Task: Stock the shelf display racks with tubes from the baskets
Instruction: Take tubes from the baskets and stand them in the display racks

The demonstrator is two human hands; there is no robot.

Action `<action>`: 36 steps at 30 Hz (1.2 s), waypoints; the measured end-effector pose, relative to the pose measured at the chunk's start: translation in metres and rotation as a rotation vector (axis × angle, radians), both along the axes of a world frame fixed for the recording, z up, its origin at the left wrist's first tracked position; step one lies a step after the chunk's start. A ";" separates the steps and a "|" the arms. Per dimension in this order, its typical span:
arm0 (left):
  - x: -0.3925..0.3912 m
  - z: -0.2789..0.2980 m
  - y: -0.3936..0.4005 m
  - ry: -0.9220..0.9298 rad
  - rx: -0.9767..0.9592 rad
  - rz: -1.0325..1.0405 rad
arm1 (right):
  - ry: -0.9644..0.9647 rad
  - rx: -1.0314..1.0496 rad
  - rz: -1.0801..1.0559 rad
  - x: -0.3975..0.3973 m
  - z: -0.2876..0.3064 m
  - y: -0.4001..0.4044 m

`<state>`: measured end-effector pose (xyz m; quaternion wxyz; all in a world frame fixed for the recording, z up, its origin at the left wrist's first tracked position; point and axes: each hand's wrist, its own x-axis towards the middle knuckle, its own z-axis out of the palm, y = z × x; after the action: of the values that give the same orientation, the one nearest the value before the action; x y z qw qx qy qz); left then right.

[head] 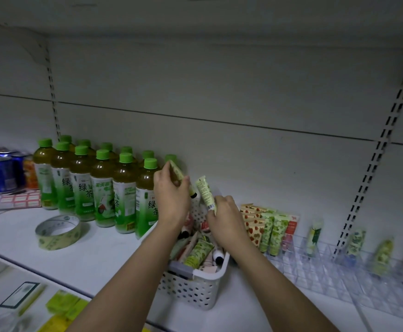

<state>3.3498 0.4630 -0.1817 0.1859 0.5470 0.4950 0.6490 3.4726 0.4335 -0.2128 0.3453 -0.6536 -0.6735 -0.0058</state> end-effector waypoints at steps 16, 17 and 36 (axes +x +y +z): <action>0.005 -0.001 -0.001 -0.156 0.000 -0.212 | 0.086 0.049 0.070 -0.003 0.009 -0.009; 0.004 0.001 -0.001 -0.197 -0.025 -0.265 | 0.118 0.041 0.061 -0.003 0.012 -0.010; 0.006 0.070 -0.059 -0.035 -0.190 -0.770 | 0.693 -0.063 0.275 0.068 0.092 -0.080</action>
<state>3.3562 0.4044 -0.1113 0.4738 0.6619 0.3085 0.4922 3.5405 0.3533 -0.1208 0.5300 -0.5305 -0.5979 0.2833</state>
